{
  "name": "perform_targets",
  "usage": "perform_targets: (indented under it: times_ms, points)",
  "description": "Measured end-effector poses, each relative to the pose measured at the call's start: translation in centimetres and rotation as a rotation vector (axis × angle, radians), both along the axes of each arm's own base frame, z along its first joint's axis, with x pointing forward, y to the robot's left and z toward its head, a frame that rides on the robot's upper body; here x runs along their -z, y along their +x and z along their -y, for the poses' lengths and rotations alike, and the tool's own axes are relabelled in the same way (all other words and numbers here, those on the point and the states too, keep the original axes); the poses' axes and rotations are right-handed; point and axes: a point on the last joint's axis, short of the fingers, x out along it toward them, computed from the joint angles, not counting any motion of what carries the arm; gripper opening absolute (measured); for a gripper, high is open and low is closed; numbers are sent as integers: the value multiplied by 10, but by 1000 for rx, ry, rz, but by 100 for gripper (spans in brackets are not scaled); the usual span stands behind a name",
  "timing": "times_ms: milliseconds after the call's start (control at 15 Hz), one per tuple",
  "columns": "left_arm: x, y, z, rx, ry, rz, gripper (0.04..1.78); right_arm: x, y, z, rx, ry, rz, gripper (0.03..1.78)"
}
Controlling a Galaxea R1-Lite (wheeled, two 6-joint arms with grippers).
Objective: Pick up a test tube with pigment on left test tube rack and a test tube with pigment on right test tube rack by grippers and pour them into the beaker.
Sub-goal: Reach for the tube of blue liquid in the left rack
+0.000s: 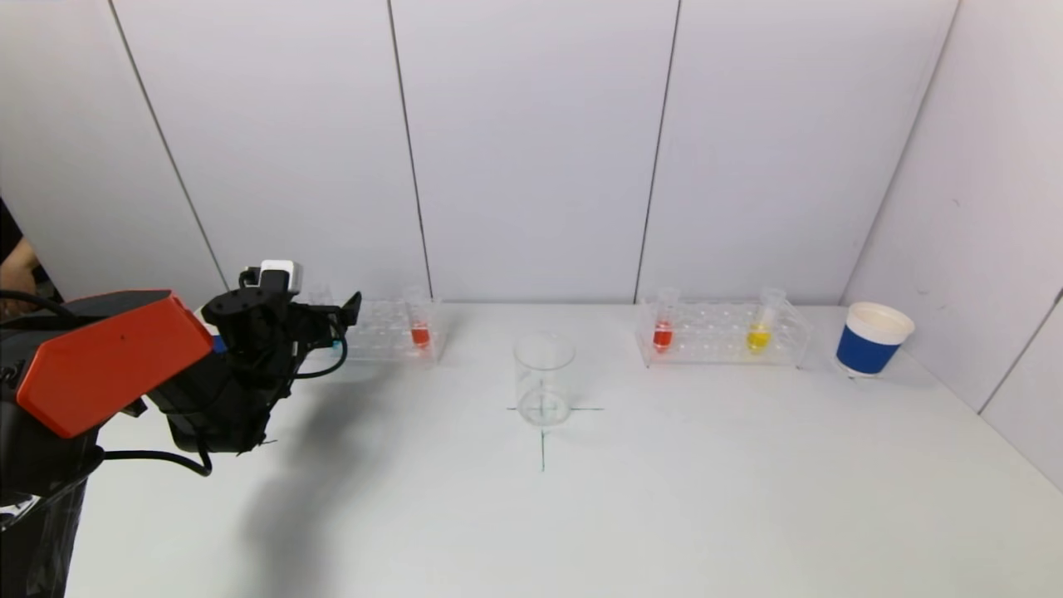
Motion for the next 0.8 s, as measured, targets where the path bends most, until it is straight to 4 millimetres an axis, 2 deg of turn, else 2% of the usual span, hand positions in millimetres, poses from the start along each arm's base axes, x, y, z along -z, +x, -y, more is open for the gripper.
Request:
perform_targets:
  times_ms: [800]
  points:
    - [0, 2, 0, 0, -1, -4, 176, 0, 0, 0, 0, 0, 0, 177]
